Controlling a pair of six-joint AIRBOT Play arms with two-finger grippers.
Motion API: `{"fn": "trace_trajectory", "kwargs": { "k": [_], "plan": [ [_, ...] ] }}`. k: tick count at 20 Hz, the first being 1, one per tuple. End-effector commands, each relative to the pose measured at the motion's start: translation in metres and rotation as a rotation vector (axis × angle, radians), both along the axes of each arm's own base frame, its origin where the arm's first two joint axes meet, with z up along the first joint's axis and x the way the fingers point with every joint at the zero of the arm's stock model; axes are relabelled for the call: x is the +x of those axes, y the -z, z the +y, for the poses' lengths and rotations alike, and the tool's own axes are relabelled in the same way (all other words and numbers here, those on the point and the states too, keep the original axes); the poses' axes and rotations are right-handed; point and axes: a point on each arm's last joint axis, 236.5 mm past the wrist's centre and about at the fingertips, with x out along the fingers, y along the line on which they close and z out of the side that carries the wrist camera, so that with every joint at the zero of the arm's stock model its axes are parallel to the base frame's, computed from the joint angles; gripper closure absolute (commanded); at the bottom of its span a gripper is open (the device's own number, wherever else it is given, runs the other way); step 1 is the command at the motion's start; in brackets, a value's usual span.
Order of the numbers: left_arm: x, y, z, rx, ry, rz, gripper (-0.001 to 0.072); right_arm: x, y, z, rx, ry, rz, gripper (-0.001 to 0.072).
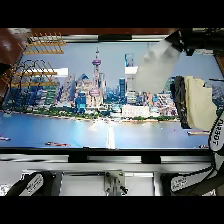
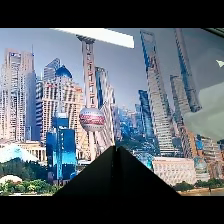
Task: Fold the shirts.
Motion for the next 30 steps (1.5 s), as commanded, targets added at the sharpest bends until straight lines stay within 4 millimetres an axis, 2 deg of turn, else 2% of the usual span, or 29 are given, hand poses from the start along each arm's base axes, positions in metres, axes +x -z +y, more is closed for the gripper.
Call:
{"fn": "trace_trajectory", "kwargs": {
  "k": [1, 6, 9, 10, 11, 15, 19, 20, 22, 24, 26, 30],
  "plan": [
    [0.001, 0.001, -0.001, -0.002, 0.003, 0.003, 0.0676, 0.036, -0.036, -0.063, -0.024, 0.219, -0.198, 0.0634],
    [0.001, 0.006, -0.023, -0.007, 0.064, 0.016, 0.0676, 0.064, -0.092, -0.133, -0.178, 0.493, -0.515, 0.0634],
    [-0.001, 0.012, -0.046, -0.015, 0.125, 0.033, 0.0676, 0.065, -0.12, -0.182, -0.441, 0.661, -0.689, 0.0634],
    [-0.002, 0.013, -0.054, -0.026, 0.137, 0.039, 0.0676, 0.065, -0.121, -0.194, -0.506, 0.7, -0.713, 0.0634],
    [-0.003, 0.013, -0.062, -0.033, 0.155, 0.044, 0.0676, 0.066, -0.115, -0.207, -0.541, 0.721, -0.708, 0.0634],
    [-0.008, 0.013, -0.084, -0.031, 0.214, 0.044, 0.0676, 0.08, -0.064, -0.251, -0.568, 0.75, -0.61, 0.0634],
    [-0.003, 0.008, -0.083, -0.062, 0.181, 0.038, 0.0676, 0.082, -0.046, -0.297, -0.609, 0.84, -0.605, 0.0634],
    [-0.002, 0.009, -0.083, -0.062, 0.181, 0.039, 0.0676, 0.082, -0.039, -0.303, -0.613, 0.845, -0.595, 0.0635],
    [-0.001, 0.011, -0.083, -0.065, 0.181, 0.046, 0.0676, 0.088, -0.014, -0.306, -0.632, 0.81, -0.542, 0.0634],
    [0.001, 0.013, -0.082, -0.067, 0.178, 0.049, 0.0676, 0.096, 0.022, -0.294, -0.658, 0.712, -0.46, 0.0634],
    [0.003, 0.012, -0.081, -0.073, 0.17, 0.048, 0.0676, 0.095, 0.044, -0.28, -0.693, 0.609, -0.394, 0.0634],
    [0.006, 0.014, -0.08, -0.076, 0.166, 0.051, 0.0676, 0.073, 0.052, -0.254, -0.755, 0.444, -0.293, 0.0634]
  ]
}}
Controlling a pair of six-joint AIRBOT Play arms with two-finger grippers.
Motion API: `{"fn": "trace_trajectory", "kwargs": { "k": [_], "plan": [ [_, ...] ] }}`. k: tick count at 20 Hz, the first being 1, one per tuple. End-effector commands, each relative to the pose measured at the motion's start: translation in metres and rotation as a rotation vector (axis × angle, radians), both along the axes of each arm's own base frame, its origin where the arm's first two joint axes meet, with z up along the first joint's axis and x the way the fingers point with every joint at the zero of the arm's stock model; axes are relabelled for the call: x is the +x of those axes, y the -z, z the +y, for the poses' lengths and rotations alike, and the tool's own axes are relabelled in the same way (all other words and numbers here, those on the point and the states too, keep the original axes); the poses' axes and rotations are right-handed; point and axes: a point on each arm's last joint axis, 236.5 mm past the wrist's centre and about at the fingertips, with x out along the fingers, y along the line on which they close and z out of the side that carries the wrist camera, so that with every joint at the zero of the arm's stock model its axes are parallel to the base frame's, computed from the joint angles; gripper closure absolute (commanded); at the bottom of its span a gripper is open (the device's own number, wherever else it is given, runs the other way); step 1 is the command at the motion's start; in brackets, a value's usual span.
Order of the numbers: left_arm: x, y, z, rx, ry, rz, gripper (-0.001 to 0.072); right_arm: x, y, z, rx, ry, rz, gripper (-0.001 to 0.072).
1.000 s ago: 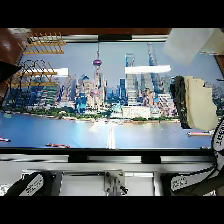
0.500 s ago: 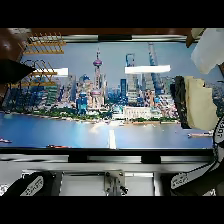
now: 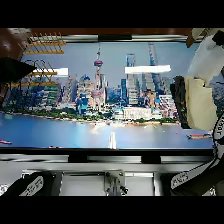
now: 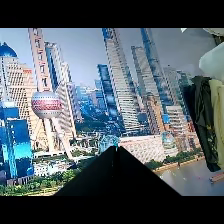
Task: Fold the shirts.
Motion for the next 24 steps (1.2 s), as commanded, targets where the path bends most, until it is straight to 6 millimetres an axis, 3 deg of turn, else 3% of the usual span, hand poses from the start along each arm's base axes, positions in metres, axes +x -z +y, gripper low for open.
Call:
{"fn": "trace_trajectory", "kwargs": {
  "k": [1, 4, 8, 12, 18, 24],
  "plan": [
    [0.003, 0.002, 0.001, -0.004, -0.005, 0.005, 0.0676, -0.025, 0.024, 0.024, -0.055, -0.108, 0.206, 0.0634],
    [0.003, 0.002, 0.001, -0.004, -0.004, 0.006, 0.0676, -0.072, 0.036, 0.021, -0.081, -0.077, 0.431, 0.0634],
    [0.004, 0.003, 0.001, 0.001, -0.002, 0.002, 0.0676, -0.158, 0.044, -0.003, -0.124, 0.055, 0.742, 0.0634],
    [0.003, 0.003, 0.001, 0.011, 0.005, -0.006, 0.0676, -0.218, 0.094, 0.012, 0.109, 0.031, 1.002, 0.0634],
    [0.004, 0.003, 0.001, 0.023, 0.012, -0.014, 0.0676, -0.264, 0.14, 0.022, 0.432, 0.093, 1.158, 0.0634],
    [0.01, 0.012, 0.002, 0.016, 0.012, 0.01, 0.0676, -0.299, 0.182, 0.031, 0.518, 0.08, 1.315, 0.0634]
  ]
}}
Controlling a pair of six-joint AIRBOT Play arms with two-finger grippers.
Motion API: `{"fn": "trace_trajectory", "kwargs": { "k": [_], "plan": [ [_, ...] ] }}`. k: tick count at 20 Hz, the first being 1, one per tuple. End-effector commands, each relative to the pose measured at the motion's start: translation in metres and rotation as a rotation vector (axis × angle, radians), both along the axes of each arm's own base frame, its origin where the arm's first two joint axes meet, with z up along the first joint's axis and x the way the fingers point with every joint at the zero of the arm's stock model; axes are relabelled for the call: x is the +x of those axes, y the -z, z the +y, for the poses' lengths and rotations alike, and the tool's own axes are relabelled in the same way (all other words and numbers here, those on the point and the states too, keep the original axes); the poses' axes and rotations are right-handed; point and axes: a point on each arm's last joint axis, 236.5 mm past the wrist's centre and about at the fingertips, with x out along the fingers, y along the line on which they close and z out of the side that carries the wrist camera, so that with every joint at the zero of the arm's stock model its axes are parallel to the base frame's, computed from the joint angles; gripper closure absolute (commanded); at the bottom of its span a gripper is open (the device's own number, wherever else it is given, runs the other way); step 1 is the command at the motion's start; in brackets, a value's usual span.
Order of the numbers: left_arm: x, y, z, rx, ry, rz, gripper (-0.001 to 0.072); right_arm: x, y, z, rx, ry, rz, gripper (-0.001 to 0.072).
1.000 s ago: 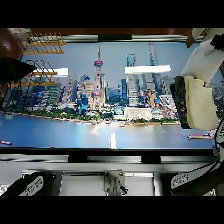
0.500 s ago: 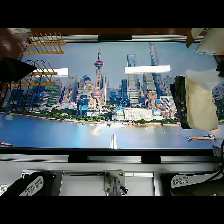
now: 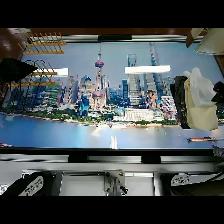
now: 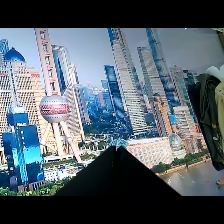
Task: Fold the shirts.
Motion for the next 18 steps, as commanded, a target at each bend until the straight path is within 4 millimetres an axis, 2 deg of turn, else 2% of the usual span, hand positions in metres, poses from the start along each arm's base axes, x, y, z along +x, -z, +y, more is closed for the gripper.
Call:
{"fn": "trace_trajectory", "kwargs": {
  "k": [1, 4, 7, 12, 15, 18],
  "plan": [
    [0.004, 0.005, 0.001, -0.002, 0.002, 0.013, 0.0676, -0.024, 0.025, 0.011, 0.066, -0.003, 0.1, 0.0634],
    [0.004, 0.006, 0.001, -0.002, 0.001, 0.016, 0.0676, -0.039, 0.039, 0.002, 0.031, -0.017, 0.165, 0.0634],
    [0.004, 0.006, 0.001, -0.003, 0.001, 0.016, 0.0676, -0.048, 0.044, -0.003, 0.008, -0.03, 0.201, 0.0634],
    [0.005, 0.008, 0.001, -0.003, 0.001, 0.019, 0.0676, -0.064, 0.04, -0.012, -0.032, -0.067, 0.262, 0.0633],
    [0.005, 0.008, 0.001, -0.003, 0.001, 0.019, 0.0676, -0.066, 0.028, -0.013, -0.05, -0.085, 0.241, 0.0633],
    [0.006, 0.008, 0.001, -0.003, 0.001, 0.019, 0.0676, -0.076, 0.022, -0.021, -0.095, -0.08, 0.271, 0.0619]
  ]
}}
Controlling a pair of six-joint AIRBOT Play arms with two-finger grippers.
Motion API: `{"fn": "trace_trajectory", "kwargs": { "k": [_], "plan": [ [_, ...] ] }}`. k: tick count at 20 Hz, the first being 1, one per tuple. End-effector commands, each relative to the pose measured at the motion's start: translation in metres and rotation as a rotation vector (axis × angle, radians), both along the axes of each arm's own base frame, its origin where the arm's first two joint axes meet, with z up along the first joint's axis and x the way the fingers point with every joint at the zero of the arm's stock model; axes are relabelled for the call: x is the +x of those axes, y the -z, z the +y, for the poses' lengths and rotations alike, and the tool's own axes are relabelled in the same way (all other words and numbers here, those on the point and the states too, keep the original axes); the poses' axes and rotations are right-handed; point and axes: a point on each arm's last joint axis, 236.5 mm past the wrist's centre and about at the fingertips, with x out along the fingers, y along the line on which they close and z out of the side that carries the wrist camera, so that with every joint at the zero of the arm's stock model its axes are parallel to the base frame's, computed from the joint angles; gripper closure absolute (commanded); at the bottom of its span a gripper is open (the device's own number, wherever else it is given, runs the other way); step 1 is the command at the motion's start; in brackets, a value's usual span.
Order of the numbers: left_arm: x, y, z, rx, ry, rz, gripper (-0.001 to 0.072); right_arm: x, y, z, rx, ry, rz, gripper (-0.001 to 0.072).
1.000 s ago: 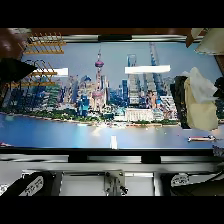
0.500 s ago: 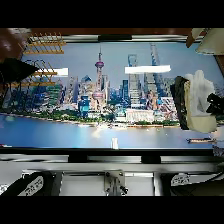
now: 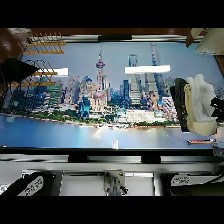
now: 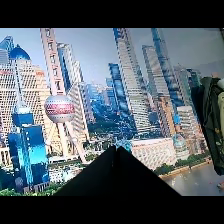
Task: Fold the shirts.
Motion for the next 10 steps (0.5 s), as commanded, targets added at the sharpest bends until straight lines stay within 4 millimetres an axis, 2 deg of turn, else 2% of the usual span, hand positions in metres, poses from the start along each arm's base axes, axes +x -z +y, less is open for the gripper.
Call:
{"fn": "trace_trajectory", "kwargs": {
  "k": [1, 2, 3, 4, 7, 8, 10],
  "plan": [
    [0.0, 0.0, 0.0, 0.0, 0.001, 0.0, 0.0676, -0.009, -0.005, -0.005, -0.026, -0.002, 0.028, 0.0609],
    [0.0, 0.0, 0.0, 0.0, 0.001, 0.0, 0.0676, -0.008, -0.003, -0.002, -0.016, 0.013, 0.026, 0.0606],
    [0.0, 0.0, 0.0, 0.001, 0.001, 0.0, 0.0676, -0.007, -0.001, 0.0, -0.009, 0.021, 0.026, 0.045],
    [0.0, 0.001, 0.0, 0.001, 0.001, 0.001, 0.0676, -0.009, -0.001, 0.001, -0.002, 0.018, 0.032, 0.0206],
    [0.003, 0.005, 0.001, 0.002, 0.001, 0.013, 0.0676, -0.016, -0.008, 0.001, -0.004, 0.009, 0.06, 0.0194],
    [0.005, 0.01, 0.001, 0.007, 0.002, 0.025, 0.0677, -0.013, -0.017, 0.0, -0.011, 0.01, 0.045, 0.0194],
    [0.01, 0.034, 0.005, 0.082, 0.009, 0.067, 0.0678, 0.005, -0.053, -0.012, -0.078, 0.04, -0.051, 0.0195]
  ]
}}
